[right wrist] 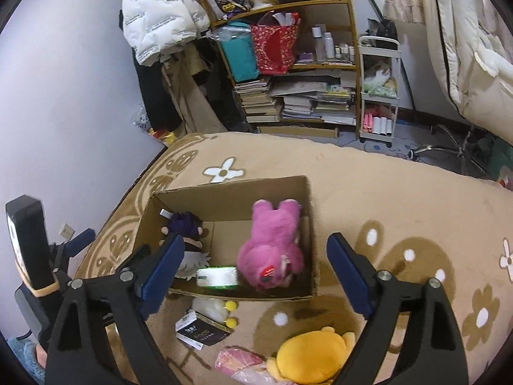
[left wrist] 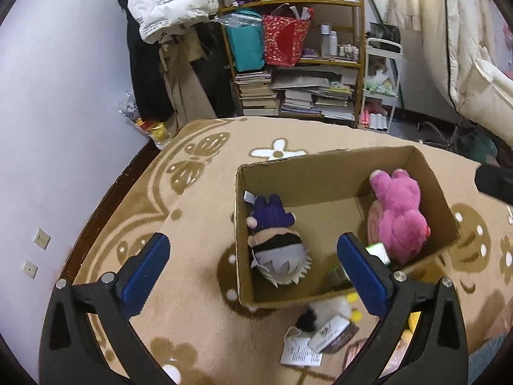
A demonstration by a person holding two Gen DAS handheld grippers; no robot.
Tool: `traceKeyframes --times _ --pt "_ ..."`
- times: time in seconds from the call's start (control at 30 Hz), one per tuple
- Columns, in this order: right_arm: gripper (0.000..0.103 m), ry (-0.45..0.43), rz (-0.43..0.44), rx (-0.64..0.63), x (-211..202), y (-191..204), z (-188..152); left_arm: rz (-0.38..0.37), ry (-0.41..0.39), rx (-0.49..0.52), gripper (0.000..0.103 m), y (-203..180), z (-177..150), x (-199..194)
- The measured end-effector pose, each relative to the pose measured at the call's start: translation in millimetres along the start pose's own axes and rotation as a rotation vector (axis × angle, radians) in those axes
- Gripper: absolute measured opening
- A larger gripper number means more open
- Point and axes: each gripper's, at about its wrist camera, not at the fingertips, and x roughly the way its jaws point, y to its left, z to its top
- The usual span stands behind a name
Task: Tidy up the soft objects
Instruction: 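Open both tools to drop the green tissue pack and pink bear into the box, then lower the left tool onto the white tissue pack while the right tool lowers onto the yellow bear plush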
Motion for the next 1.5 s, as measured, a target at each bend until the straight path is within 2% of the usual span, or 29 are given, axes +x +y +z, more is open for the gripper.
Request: traceKeyframes --times 0.13,0.2,0.5,0.77,0.87,1.03,1.2,1.5 --pt "0.095 -0.003 -0.016 0.025 -6 -13 -1 -0.005 0.014 0.013 0.103 -2 -8 -9" --pt "0.095 0.004 -0.019 0.036 -8 -18 -5 -0.032 0.042 0.004 0.103 -3 -13 -10" --pt "0.095 0.064 -0.016 0.103 -6 -44 -37 -0.085 0.099 -0.037 0.103 -19 -38 -11" --pt "0.095 0.134 -0.053 0.125 5 -58 -69 -0.115 0.187 -0.056 0.103 -34 -60 11" --pt "0.095 0.173 -0.06 0.152 14 -66 -80 -0.145 0.205 -0.076 0.103 -38 -66 16" --pt "0.095 0.237 -0.081 0.168 30 -78 -101 -0.152 0.232 -0.066 0.103 -47 -75 26" --pt "0.095 0.308 -0.103 0.185 47 -90 -121 -0.177 0.29 -0.095 0.103 -52 -84 45" --pt "0.091 0.386 -0.063 0.3 68 -110 -142 -0.199 0.382 -0.135 0.101 -56 -98 80"
